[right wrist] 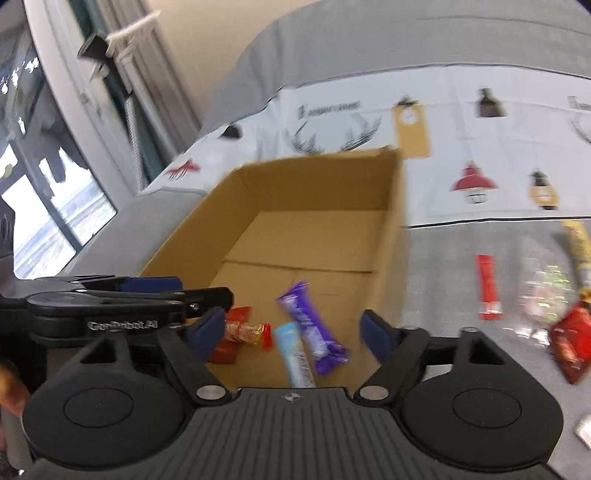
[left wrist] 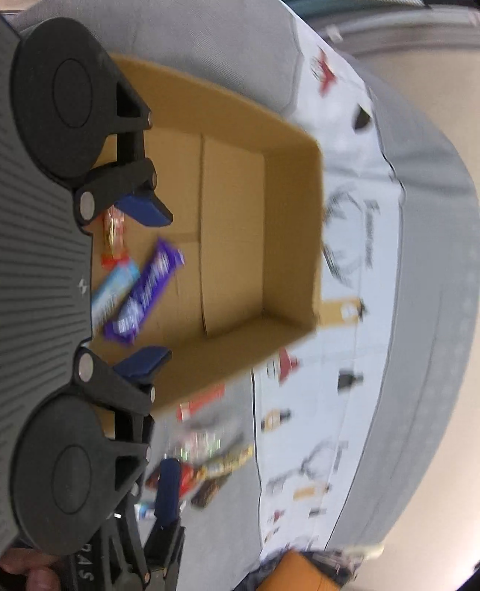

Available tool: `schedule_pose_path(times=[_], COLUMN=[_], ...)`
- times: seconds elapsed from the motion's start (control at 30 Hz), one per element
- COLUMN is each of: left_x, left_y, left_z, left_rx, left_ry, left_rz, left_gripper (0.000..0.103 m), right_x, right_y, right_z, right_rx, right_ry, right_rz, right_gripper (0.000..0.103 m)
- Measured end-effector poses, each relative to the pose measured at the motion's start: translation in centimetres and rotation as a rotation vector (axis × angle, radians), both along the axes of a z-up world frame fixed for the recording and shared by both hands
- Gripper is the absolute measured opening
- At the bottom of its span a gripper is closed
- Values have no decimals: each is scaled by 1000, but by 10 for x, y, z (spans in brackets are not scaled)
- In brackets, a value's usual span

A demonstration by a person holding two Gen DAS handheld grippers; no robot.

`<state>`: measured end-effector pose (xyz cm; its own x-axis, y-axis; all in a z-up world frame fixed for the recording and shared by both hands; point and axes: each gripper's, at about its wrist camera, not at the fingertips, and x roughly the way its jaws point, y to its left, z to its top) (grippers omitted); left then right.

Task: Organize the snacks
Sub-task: 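Carry both snacks over the box and release them inside, then grasp the pink-purple bar with the right tool while the left tool grasps a red packet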

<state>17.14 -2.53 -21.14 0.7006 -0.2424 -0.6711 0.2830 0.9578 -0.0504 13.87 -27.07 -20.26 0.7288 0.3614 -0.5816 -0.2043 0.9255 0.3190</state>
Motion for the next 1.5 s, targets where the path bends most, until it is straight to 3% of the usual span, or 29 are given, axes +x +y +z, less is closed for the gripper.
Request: schedule_pose_path(times=[0.1, 0.27, 0.43, 0.57, 0.7, 0.87, 1.03, 1.13, 1.17, 1.2, 1.27, 1.33, 1.37, 1.43, 1.5], left_x=[-11, -25, -33, -27, -11, 16, 52, 75, 80, 82, 85, 88, 87, 85, 82], left_y=[-40, -114, -184, -221, -254, -293, -330, -343, -345, -346, -347, -345, -344, -343, -339], left_z=[4, -2, -27, -52, -82, -107, -133, -155, -162, -166, -170, -170, -168, -165, -160], left_rx=[0, 20, 112, 129, 152, 157, 211, 248, 253, 258, 249, 224, 206, 176, 154], left_ry=[-18, -41, -33, -5, 11, 14, 18, 80, 73, 45, 34, 46, 49, 85, 97], left_rz=[-56, -165, -265, -328, -367, -458, -509, -536, -544, -548, -564, -563, -580, -573, -553], left_gripper=[81, 83, 83, 83, 77, 70, 67, 74, 85, 89, 90, 84, 65, 56, 47], right_x=[-25, -58, -90, -99, -89, -67, -23, -4, -1, 0, 4, 6, 6, 9, 10], right_y=[-51, -138, -201, -238, -257, -270, -275, -281, -283, -282, -280, -282, -283, -282, -277], right_z=[-2, -20, -48, -79, -99, -109, -116, -131, -136, -136, -136, -137, -138, -139, -138], right_rx=[26, 33, 24, 47, 90, 193, 176, 167, 176, 167, 121, 131, 141, 125, 80], right_ry=[-32, -6, 8, 76, 126, 145, 175, 238, 253, 246, 245, 241, 241, 241, 239], right_rz=[-81, -287, -415, -476, -468, -458, -434, -447, -446, -449, -443, -448, -446, -436, -427], right_gripper=[89, 89, 89, 87, 82, 66, 53, 52, 52, 44, 39, 38, 39, 36, 27])
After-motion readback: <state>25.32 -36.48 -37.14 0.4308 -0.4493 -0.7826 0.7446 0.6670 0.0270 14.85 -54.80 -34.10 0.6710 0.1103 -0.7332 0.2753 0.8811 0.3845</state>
